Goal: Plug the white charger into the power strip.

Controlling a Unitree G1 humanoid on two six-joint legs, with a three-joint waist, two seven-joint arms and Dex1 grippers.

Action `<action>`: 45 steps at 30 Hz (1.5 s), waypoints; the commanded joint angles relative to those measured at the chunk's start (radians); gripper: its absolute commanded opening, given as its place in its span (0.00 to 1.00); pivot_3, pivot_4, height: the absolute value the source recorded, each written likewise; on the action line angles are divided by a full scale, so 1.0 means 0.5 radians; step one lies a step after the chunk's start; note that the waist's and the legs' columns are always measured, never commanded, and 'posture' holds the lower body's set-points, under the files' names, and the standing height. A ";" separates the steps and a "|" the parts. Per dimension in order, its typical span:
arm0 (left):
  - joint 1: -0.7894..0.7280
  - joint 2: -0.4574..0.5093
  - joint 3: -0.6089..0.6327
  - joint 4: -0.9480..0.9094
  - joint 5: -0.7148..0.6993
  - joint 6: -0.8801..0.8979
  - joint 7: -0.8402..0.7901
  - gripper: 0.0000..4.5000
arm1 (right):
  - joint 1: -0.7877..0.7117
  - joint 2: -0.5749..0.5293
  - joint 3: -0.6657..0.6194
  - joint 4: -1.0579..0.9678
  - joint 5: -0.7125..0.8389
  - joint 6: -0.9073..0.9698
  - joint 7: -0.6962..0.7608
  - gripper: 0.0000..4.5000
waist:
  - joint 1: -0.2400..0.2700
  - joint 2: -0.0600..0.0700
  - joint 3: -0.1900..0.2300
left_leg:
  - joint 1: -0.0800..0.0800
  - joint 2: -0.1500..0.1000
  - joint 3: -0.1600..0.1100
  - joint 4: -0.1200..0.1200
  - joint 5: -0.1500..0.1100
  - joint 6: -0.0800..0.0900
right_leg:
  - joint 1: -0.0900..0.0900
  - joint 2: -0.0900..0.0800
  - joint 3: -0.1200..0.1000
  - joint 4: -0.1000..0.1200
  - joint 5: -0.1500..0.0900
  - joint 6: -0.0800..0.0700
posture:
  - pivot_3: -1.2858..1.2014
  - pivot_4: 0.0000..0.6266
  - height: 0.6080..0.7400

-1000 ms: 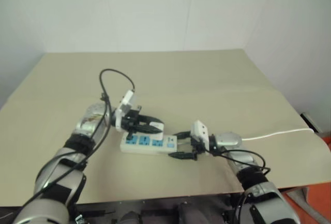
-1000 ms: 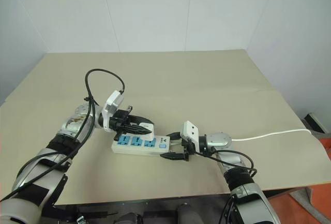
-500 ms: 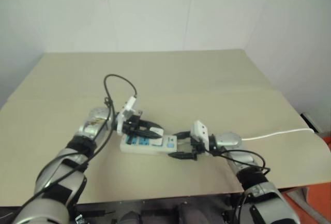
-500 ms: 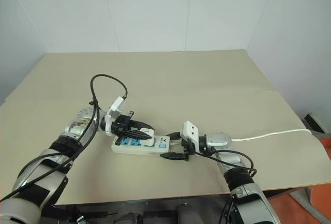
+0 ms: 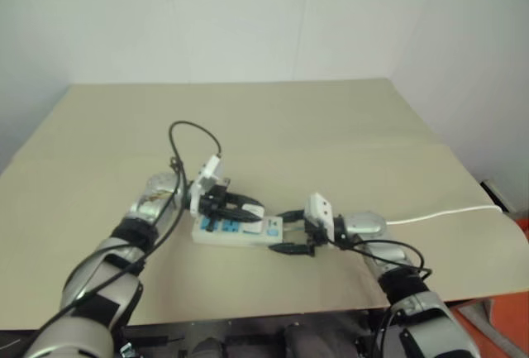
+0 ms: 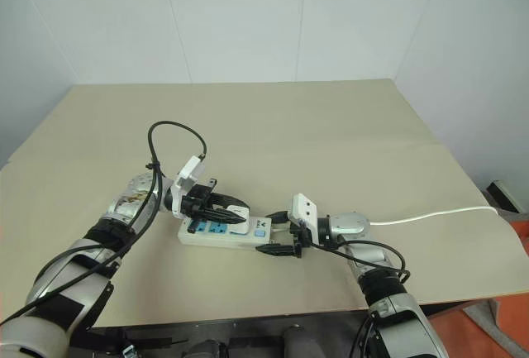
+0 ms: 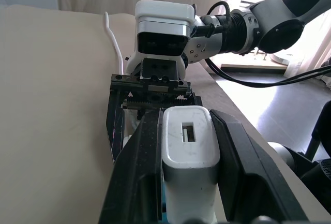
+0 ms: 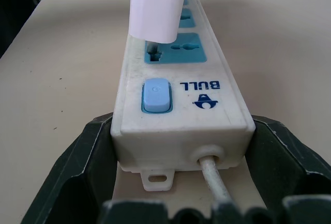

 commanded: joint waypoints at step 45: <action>0.274 -0.169 0.223 0.147 0.182 -0.495 -0.012 0.56 | 0.029 0.017 0.027 -0.100 0.019 0.050 -0.007 0.76 | 0.004 0.000 0.000 | 0.001 0.000 0.000 -0.004 0.000 0.000 | 0.001 0.000 0.000 -0.005 0.000 0.000 | 0.52 0.24 1.00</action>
